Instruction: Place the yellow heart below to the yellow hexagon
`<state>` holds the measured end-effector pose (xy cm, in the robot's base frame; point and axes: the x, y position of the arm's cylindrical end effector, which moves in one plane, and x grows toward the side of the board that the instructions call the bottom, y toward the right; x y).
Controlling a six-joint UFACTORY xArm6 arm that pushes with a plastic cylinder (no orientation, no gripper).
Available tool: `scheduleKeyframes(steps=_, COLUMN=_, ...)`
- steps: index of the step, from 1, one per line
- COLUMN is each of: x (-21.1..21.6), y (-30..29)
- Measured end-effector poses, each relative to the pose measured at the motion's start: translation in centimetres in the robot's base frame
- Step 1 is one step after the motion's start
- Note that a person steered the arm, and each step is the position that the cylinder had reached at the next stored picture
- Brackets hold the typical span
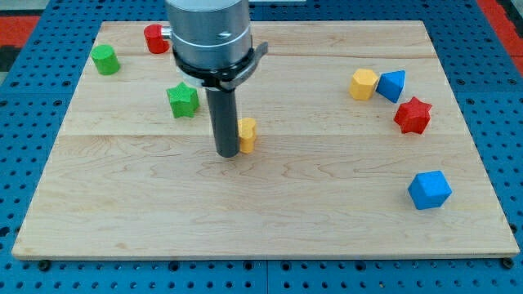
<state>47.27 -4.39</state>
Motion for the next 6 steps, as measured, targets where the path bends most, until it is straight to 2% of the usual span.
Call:
scheduleKeyframes(steps=2, x=-5.2, y=0.5)
scheduleKeyframes(steps=4, x=-7.4, y=2.5)
scheduleKeyframes(steps=6, x=-7.4, y=9.6)
